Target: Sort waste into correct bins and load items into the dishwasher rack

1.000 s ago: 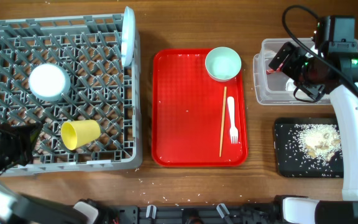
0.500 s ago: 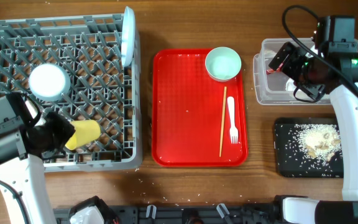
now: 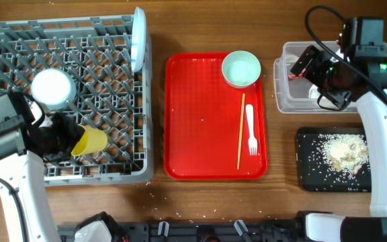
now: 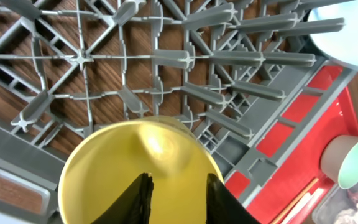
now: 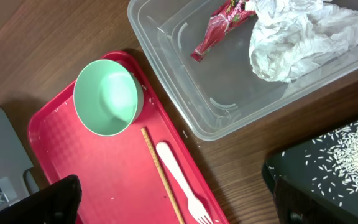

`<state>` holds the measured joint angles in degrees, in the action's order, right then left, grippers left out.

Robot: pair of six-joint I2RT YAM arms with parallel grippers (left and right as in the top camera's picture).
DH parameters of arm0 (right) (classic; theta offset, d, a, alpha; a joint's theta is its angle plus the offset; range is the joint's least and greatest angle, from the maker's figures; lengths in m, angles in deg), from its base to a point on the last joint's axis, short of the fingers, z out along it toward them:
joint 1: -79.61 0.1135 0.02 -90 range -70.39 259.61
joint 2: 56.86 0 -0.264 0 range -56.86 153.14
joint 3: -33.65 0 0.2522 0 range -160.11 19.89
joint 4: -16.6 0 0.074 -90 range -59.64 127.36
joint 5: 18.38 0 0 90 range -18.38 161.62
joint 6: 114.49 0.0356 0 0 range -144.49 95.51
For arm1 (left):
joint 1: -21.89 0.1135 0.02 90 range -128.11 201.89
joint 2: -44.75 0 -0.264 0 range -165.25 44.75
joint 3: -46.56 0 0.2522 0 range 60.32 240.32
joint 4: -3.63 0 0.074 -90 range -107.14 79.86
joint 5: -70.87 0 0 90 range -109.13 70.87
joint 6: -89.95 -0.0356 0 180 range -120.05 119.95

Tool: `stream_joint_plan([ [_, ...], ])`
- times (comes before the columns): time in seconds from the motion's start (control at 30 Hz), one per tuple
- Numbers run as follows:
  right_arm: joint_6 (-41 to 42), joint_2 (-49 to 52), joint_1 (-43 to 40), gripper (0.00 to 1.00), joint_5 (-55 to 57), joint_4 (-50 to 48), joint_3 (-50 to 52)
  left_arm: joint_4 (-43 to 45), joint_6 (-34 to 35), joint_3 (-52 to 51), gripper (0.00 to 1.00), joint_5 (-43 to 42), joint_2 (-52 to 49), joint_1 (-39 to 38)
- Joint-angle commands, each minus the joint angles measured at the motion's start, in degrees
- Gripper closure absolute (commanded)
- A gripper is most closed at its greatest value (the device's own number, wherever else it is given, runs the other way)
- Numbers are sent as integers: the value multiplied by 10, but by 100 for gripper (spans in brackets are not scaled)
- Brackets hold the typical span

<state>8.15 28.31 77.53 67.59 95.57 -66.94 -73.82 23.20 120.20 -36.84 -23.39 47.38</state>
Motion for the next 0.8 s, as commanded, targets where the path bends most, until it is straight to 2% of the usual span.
stream_joint_plan([
  [0.0, -10, -2, 0, 0, -3, -1, -8, -11, -5, 45, 63, -9, 31, -2],
  [0.2, -10, -2, 0, 0, -3, -1, -8, -64, -23, 39, 59, -9, 38, -3],
  [0.4, -10, -2, 0, 0, -3, -1, -8, -60, -31, 2, 58, 8, 34, -3],
  [0.47, -10, -2, 0, 0, -3, -1, -8, -59, -31, 0, 64, 8, 26, -3],
  [0.6, -10, -2, 0, 0, -3, -1, -8, -30, -31, -17, 65, 8, -2, -3],
  [0.67, -10, -2, 0, 0, -3, -1, -8, -10, -31, -23, 78, 6, -24, -3],
  [0.73, -10, -2, 0, 0, -3, -1, -8, 7, -30, -23, 96, 3, -35, -3],
  [0.77, -10, -2, 0, 0, -3, -1, -8, 15, -30, -23, 96, 1, -35, -2],
])
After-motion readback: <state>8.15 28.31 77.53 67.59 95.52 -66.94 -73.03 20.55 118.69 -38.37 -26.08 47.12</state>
